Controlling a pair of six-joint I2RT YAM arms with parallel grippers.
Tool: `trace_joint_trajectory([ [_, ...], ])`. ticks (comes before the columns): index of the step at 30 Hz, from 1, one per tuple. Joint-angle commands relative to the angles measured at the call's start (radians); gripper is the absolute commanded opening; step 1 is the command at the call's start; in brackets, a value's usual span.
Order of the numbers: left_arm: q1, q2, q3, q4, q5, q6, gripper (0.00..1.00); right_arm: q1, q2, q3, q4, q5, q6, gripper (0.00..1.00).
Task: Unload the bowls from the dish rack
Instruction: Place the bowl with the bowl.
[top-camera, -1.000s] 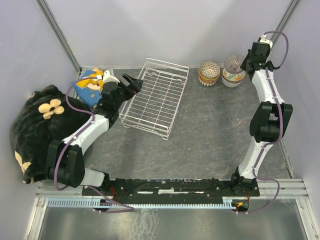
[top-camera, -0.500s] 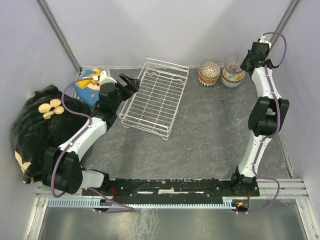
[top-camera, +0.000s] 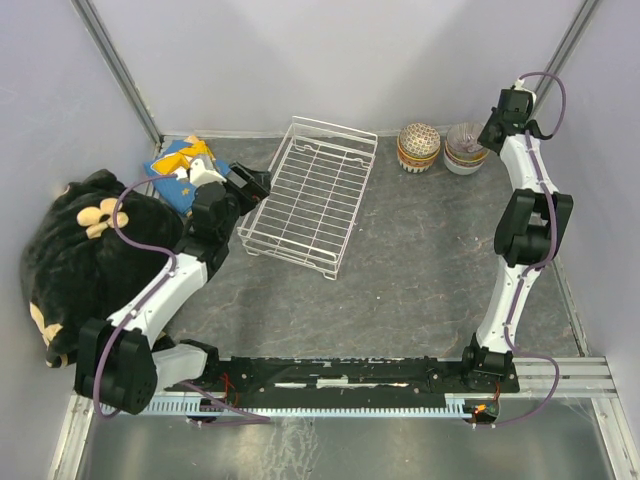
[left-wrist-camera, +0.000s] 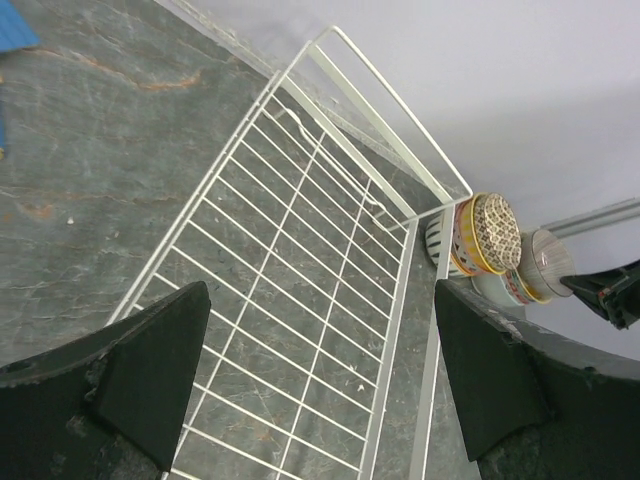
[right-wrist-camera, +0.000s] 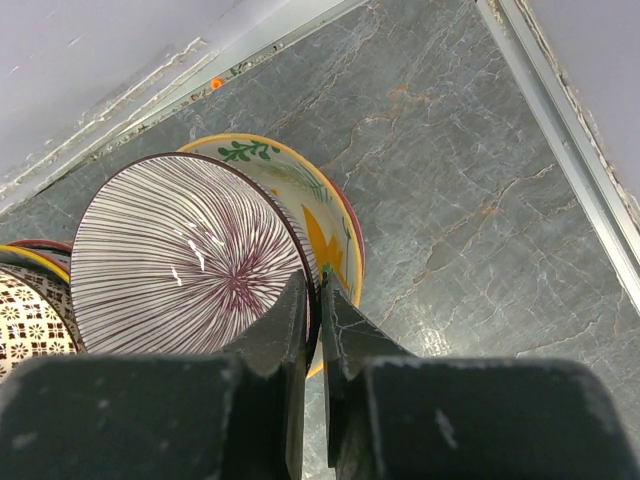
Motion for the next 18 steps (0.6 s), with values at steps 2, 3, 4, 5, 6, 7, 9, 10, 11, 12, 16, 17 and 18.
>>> trace_joint_trajectory([
  [2,-0.003,-0.099,-0.057,0.063,-0.115,0.009,0.99,-0.004,0.008,0.094,0.029,0.015,0.002,0.01],
  [3,-0.003,-0.112,-0.07,0.07,-0.133,0.002,0.99,-0.004,0.013,0.098,0.026,0.015,0.001,0.01],
  [4,-0.003,-0.126,-0.082,0.073,-0.147,-0.003,0.99,-0.003,0.017,0.101,0.023,0.016,0.001,0.01],
  [5,-0.003,-0.137,-0.091,0.075,-0.164,-0.006,0.99,-0.003,0.02,0.104,0.022,0.017,0.001,0.01],
  [6,-0.003,-0.149,-0.101,0.076,-0.178,-0.007,0.99,-0.004,0.023,0.104,0.022,0.018,0.0,0.01],
  [7,-0.003,-0.158,-0.107,0.077,-0.189,-0.009,0.99,-0.004,0.027,0.106,0.019,0.02,0.0,0.01],
  [9,-0.003,-0.175,-0.117,0.077,-0.207,-0.009,0.99,-0.004,0.029,0.107,0.017,0.022,-0.001,0.01],
  [10,-0.003,-0.184,-0.121,0.077,-0.213,-0.008,0.99,-0.003,0.03,0.107,0.018,0.023,-0.001,0.01],
  [11,-0.004,-0.189,-0.124,0.077,-0.218,-0.01,0.99,-0.004,0.031,0.108,0.017,0.025,-0.001,0.01],
  [12,-0.003,-0.192,-0.127,0.077,-0.222,-0.01,0.99,-0.004,0.032,0.109,0.016,0.025,0.0,0.01],
  [16,-0.003,-0.2,-0.132,0.077,-0.226,-0.01,0.99,-0.003,0.04,0.116,0.011,0.021,0.005,0.01],
  [17,-0.004,-0.202,-0.132,0.077,-0.226,-0.01,0.99,-0.003,0.041,0.117,0.009,0.02,0.006,0.01],
  [18,-0.003,-0.203,-0.133,0.075,-0.228,-0.01,0.99,-0.003,0.042,0.116,0.009,0.017,0.008,0.01],
])
